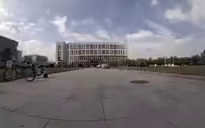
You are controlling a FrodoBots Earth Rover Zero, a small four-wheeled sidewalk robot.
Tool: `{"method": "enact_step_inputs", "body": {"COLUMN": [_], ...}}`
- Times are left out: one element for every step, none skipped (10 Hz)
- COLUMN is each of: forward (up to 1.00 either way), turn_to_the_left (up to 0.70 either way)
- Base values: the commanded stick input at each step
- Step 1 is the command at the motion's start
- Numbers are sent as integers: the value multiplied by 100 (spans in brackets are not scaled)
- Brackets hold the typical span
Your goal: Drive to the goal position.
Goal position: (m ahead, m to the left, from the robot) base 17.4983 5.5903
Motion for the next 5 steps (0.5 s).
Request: {"method": "enact_step_inputs", "body": {"forward": [100, 100, 100, 100, 100], "turn_to_the_left": [0, 0, 0, 0, 0]}}
